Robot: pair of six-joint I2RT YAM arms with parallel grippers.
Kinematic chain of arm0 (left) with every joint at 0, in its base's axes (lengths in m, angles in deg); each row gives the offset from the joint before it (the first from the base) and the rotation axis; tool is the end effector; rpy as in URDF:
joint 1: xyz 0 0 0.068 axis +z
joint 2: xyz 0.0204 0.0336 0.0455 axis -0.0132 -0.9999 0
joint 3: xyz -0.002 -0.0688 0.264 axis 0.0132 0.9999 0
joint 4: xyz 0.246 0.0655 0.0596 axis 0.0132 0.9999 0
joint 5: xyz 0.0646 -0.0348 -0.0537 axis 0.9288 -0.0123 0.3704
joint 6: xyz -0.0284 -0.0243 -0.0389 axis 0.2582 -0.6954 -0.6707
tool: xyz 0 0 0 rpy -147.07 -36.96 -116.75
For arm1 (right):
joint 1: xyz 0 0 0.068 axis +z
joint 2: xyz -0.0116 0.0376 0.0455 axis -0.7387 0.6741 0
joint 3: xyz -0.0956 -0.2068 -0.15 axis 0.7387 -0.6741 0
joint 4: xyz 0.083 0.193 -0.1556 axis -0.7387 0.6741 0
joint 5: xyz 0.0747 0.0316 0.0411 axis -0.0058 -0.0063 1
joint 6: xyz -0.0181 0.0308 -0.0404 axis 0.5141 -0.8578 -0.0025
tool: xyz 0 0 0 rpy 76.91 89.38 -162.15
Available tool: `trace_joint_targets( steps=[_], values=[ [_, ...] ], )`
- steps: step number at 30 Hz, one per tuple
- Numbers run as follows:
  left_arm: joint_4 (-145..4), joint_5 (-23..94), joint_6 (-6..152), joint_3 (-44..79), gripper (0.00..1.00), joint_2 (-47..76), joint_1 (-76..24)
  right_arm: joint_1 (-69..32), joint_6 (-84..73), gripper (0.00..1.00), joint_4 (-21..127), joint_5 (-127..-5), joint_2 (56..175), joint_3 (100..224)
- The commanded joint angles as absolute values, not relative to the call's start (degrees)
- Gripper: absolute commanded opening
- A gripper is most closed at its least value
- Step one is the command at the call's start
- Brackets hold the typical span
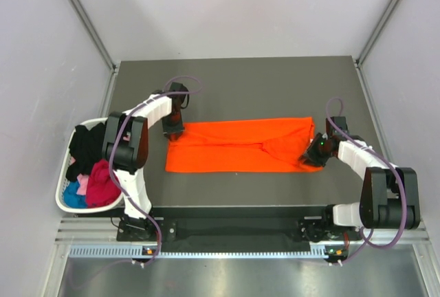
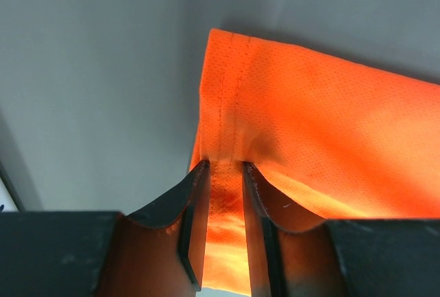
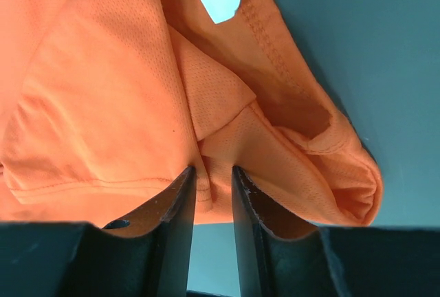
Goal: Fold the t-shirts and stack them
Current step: Fold the tshirt
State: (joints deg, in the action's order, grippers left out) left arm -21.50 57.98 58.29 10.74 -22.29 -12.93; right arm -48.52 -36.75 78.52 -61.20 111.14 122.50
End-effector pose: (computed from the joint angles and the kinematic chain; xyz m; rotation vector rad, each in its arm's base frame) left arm 0.3677 -0.0807 0.1677 -0.3363 2.8609 0.2506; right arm 0.2268 0.0040 0.1568 0.8659 2.6481 0.4627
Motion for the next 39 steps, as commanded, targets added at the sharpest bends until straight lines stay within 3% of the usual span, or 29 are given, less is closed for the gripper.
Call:
trace_joint_targets(
  steps=[1, 20, 27, 30, 31, 32, 39],
  values=[
    [-20.5, 61.0, 57.9, 8.6, 0.31, -23.8, -12.1, -48.1, -37.5, 0.28, 76.7, -60.9, 110.7, 122.8],
    [-17.4, 60.8, 59.0, 2.7, 0.33, -21.0, -12.2, -43.9, -42.5, 0.32, 75.6, -62.8, 107.5, 120.9],
    [-22.5, 49.3, 58.9, 6.1, 0.33, -18.5, -12.5, -42.6, -42.8, 0.31, 74.3, -64.5, 109.2, 120.2],
    [-24.1, 49.4, 57.7, 7.8, 0.33, -20.4, -12.5, -42.4, -42.3, 0.21, 74.4, -65.5, 109.2, 120.1],
    [-23.8, 49.9, 57.6, 7.8, 0.33, -21.1, -12.5, -42.3, -41.8, 0.06, 75.2, -66.0, 108.7, 120.2],
    [-23.7, 50.4, 57.6, 7.7, 0.33, -22.0, -12.5, -42.3, -41.3, 0.01, 76.0, -67.6, 108.3, 120.3],
    [-23.1, 55.3, 57.0, 7.5, 0.33, -26.8, -12.4, -42.4, -38.2, 0.00, 80.2, -72.3, 104.9, 120.9]
  ],
)
